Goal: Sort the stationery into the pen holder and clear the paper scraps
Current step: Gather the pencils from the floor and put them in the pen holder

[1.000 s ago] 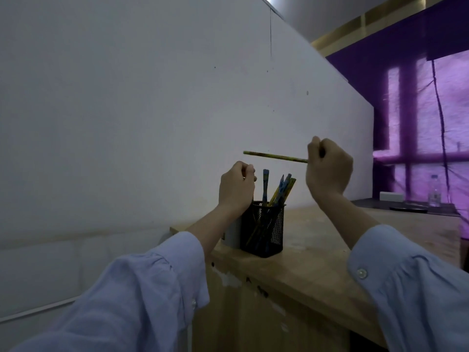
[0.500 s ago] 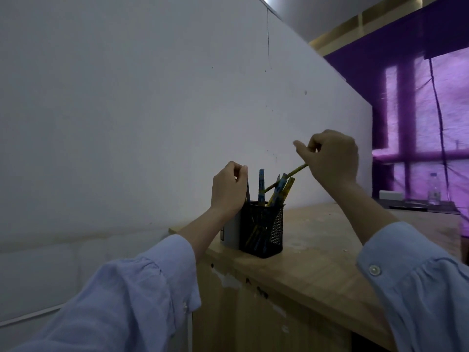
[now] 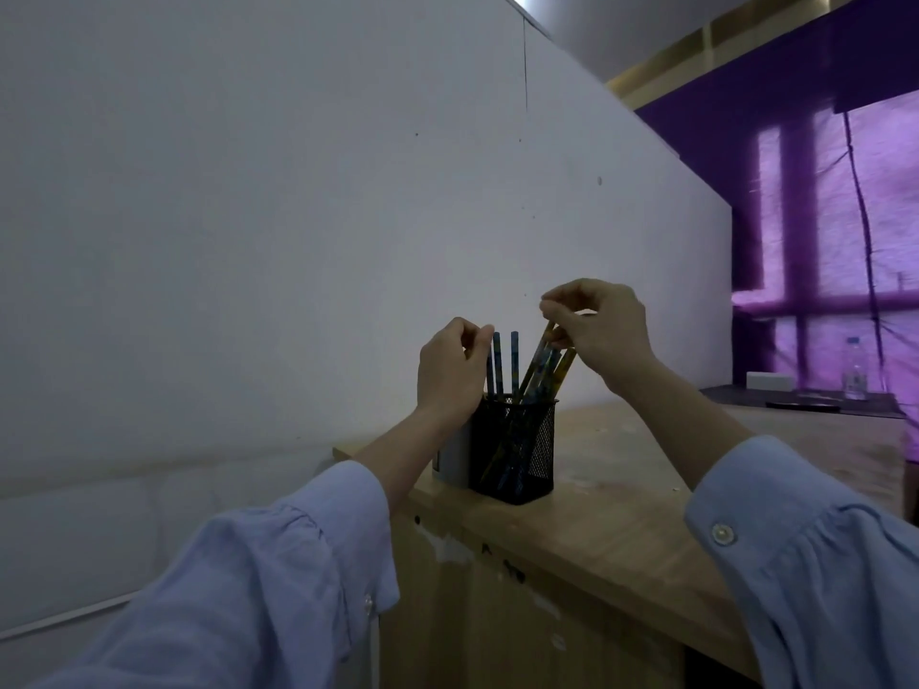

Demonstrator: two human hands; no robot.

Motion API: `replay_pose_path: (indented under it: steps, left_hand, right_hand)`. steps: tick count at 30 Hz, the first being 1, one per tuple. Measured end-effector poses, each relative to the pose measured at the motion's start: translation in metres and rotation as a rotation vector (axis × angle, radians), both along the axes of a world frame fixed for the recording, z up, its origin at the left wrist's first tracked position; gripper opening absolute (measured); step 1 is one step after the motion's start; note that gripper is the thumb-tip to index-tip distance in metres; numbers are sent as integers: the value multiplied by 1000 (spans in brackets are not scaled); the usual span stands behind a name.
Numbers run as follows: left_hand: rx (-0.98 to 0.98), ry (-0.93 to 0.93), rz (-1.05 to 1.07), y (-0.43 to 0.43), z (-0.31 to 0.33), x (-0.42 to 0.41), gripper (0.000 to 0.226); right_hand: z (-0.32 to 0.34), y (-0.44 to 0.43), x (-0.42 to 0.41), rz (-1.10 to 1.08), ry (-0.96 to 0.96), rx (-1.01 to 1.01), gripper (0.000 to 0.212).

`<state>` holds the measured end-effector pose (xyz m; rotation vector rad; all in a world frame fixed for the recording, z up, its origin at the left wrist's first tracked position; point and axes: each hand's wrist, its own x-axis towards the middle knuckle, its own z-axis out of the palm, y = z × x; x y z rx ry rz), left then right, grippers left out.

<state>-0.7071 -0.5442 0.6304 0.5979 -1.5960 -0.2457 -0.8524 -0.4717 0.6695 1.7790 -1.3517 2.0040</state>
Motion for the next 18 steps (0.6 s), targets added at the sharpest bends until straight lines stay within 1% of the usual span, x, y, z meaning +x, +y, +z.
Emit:
replay_pose_path:
  steps: [1,2,3,4,6,9,11,15,18]
  left_hand:
    - [-7,-2,5,1,0,1,21]
    - [-11,-8,13,1,1,1,20]
    - [-11,-17,22,3,1,1,19]
    - [-8,-26,28,4,1,2,19]
    - [-1,-38,30,7,2,3,18]
    - [14,-64,25,14,4,6,19]
    - [14,-100,48,19,7,11,21]
    - [-41,-156,116,38,14,35,21]
    - [-74,-210,145,54,17,56,20]
  right_hand:
    - [-2,-1,-1,-138,162,6,8]
    - [-6,-2,0,-258,317,22,13]
    - [-9,-4,1,-319,423,61,19]
    - [-12,-5,3,-331,474,119,25]
    - [-15,-7,6,-290,476,229,33]
    - [-19,-4,9,-190,441,324,42]
    - [-22,1,11,-144,405,315,47]
    - [-24,20,20,-166,308,214,51]
    - [-32,31,29,-196,322,207,52]
